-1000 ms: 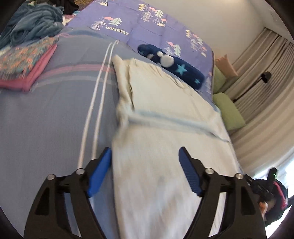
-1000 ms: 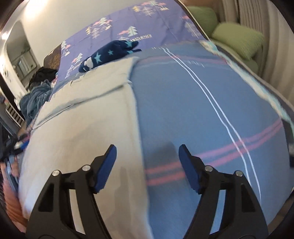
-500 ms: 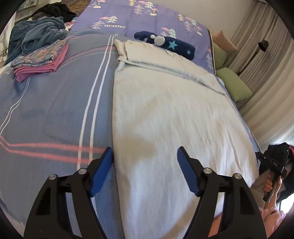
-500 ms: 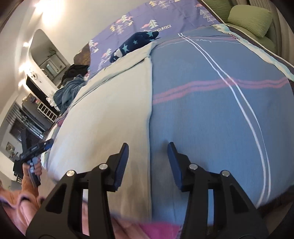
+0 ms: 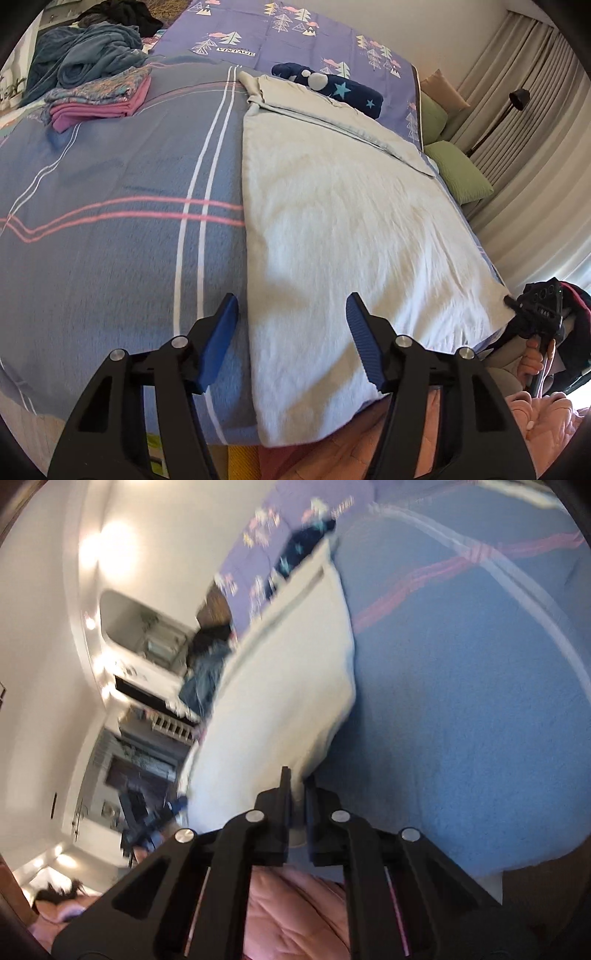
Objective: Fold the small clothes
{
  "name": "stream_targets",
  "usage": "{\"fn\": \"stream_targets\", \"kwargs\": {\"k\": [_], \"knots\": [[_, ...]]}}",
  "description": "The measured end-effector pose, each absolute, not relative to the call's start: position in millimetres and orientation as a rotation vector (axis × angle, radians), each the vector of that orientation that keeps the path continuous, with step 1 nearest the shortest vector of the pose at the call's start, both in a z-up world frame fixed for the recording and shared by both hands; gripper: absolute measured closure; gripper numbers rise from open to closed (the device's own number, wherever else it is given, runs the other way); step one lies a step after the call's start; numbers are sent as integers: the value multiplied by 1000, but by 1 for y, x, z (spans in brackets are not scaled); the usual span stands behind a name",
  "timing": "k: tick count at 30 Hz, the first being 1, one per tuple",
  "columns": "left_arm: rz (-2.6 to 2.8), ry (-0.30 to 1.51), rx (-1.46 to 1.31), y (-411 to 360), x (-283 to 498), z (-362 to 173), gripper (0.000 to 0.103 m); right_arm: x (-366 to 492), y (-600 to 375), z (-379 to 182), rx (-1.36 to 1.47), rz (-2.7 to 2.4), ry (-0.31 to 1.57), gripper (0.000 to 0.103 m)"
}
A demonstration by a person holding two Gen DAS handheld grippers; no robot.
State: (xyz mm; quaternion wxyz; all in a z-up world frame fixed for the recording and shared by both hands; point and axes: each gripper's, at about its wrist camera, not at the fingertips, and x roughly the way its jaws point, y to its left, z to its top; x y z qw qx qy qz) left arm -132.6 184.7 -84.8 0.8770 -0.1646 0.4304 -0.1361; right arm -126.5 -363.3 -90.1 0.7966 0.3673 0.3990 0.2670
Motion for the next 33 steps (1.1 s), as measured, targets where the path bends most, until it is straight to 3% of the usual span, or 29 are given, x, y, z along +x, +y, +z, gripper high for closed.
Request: {"fn": "stream_targets", "kwargs": {"k": [8, 9, 11, 12, 16, 26, 33], "knots": [[-378, 920, -395, 188, -145, -91, 42, -130, -361, -85, 762, 524, 872, 97], [-379, 928, -386, 188, -148, -93, 49, -129, -361, -88, 772, 514, 879, 97], [-368, 952, -378, 189, -153, -96, 74, -128, -362, -93, 794, 501, 888, 96], [-367, 965, -385, 189, -155, -98, 99, -126, -363, -93, 800, 496, 891, 96], [-329, 947, -400, 188, -158, -91, 101, -126, -364, -92, 797, 483, 894, 96], [-395, 583, -518, 207, -143, 2, 101, -114, -364, -33, 748, 554, 712, 96], [-401, 544, -551, 203, -109, 21, 101, -84, -353, 13, 685, 589, 613, 96]]}}
